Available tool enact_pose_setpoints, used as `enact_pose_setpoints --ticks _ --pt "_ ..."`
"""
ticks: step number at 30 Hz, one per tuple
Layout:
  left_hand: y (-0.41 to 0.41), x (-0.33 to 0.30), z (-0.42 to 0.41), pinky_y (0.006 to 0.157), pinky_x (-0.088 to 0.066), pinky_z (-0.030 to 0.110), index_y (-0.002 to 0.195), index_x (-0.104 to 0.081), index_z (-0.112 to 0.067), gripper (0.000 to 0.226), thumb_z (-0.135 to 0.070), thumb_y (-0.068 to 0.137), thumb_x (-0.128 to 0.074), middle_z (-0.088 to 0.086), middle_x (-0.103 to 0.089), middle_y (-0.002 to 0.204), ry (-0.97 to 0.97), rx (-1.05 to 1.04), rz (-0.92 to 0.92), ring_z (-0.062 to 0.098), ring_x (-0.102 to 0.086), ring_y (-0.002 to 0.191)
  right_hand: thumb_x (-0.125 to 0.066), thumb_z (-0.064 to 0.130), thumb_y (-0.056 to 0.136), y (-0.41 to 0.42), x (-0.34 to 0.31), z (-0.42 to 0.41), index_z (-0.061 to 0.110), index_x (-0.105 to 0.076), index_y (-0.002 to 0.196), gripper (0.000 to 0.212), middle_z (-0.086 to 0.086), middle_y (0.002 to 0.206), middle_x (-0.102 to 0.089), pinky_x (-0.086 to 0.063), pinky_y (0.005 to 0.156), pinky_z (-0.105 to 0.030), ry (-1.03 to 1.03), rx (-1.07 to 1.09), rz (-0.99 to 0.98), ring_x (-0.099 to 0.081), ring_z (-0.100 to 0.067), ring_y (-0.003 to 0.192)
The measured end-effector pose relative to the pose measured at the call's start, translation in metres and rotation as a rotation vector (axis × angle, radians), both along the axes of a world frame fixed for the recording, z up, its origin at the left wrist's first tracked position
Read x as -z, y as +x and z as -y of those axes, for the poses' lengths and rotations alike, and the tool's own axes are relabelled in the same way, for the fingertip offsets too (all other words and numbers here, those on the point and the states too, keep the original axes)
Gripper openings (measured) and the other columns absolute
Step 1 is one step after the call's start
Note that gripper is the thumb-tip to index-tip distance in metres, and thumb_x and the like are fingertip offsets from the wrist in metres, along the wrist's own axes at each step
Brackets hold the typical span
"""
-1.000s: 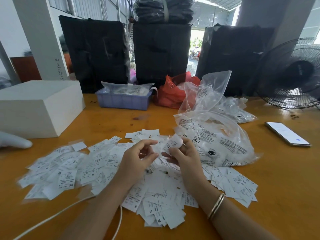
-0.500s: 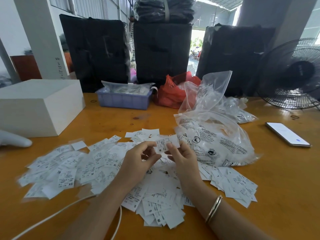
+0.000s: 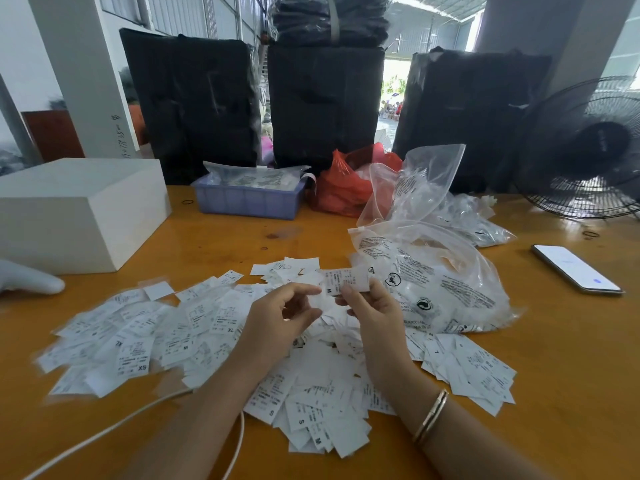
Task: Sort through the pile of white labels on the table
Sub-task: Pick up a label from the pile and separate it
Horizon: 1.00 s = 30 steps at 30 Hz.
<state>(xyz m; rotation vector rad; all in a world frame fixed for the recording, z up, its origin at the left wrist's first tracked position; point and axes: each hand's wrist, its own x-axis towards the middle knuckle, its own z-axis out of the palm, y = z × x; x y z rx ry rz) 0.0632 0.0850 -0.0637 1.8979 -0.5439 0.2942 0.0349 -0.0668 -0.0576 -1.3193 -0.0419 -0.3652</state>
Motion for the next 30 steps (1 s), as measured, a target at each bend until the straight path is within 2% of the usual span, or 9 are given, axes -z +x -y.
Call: enact_pose_setpoints --ticks 3,7,13,19,24,27,30 --pt "0.0000 0.0005 0.0003 0.066 -0.046 0.009 0.096 -0.061 -0.042 0.034 -0.014 0.081 -0.073 -0.018 -0.061 0.074 0.008 0.002 0.012 -0.002 -0.057 0.067 -0.064 0.015 0.089 -0.0007 -0.0011 -0.0011 0.018 -0.068 0.089 0.005 0.007 0.081 -0.073 -0.047 0.062 -0.008 -0.054 -0.026 0.009 -0.066 -0.001 0.075" --pt "0.0006 0.0011 -0.0004 0.068 -0.046 0.007 0.093 -0.058 -0.044 0.033 -0.017 0.081 -0.073 -0.016 -0.064 0.080 0.006 -0.038 0.026 -0.001 -0.059 0.074 -0.061 0.019 0.090 -0.0026 -0.0024 -0.0027 0.028 -0.073 0.078 0.020 0.010 0.078 -0.072 -0.045 0.060 -0.007 -0.124 -0.044 0.022 -0.063 0.002 0.070" --pt "0.0012 0.0009 -0.0010 0.070 -0.048 0.010 0.095 -0.058 -0.041 0.032 -0.016 0.081 -0.073 -0.007 -0.064 0.076 -0.004 -0.066 0.041 0.003 -0.060 0.076 -0.062 0.028 0.089 -0.0003 0.0004 -0.0026 0.037 -0.069 0.070 0.022 0.003 0.068 -0.062 -0.041 0.054 -0.012 -0.241 0.011 0.001 -0.052 -0.010 0.067" --pt "0.0014 0.0005 -0.0014 0.072 -0.049 0.012 0.099 -0.059 -0.041 0.032 -0.017 0.082 -0.072 -0.007 -0.064 0.077 0.011 -0.061 0.039 0.004 -0.060 0.076 -0.062 0.025 0.089 -0.0004 0.0003 -0.0010 0.028 -0.071 0.076 0.016 0.009 0.076 -0.069 -0.047 0.063 -0.009 -0.152 0.016 0.053 -0.061 -0.001 0.070" --pt "0.0010 0.0006 -0.0008 0.074 -0.050 0.011 0.096 -0.057 -0.045 0.036 -0.017 0.081 -0.073 -0.008 -0.065 0.078 0.014 -0.070 0.065 0.004 -0.060 0.078 -0.063 0.027 0.089 0.0011 0.0030 -0.0027 0.028 -0.070 0.073 0.017 0.003 0.068 -0.063 -0.041 0.054 -0.012 -0.225 0.036 0.015 -0.052 -0.011 0.066" --pt "0.0012 0.0018 -0.0017 0.072 -0.050 0.013 0.100 -0.061 -0.039 0.032 -0.016 0.081 -0.072 -0.007 -0.064 0.076 0.001 -0.055 0.062 0.006 -0.060 0.076 -0.062 0.025 0.090 0.0019 0.0032 -0.0013 0.026 -0.070 0.074 0.017 0.008 0.075 -0.070 -0.045 0.058 -0.008 -0.195 0.063 0.024 -0.060 -0.004 0.067" --pt "0.0013 0.0020 -0.0017 0.071 -0.049 0.011 0.100 -0.061 -0.040 0.032 -0.017 0.081 -0.072 -0.008 -0.063 0.076 0.001 -0.050 0.064 0.006 -0.060 0.076 -0.062 0.023 0.089 0.0025 0.0024 0.0003 0.025 -0.069 0.076 0.015 0.009 0.077 -0.071 -0.046 0.061 -0.009 -0.182 0.065 0.028 -0.063 0.001 0.070"
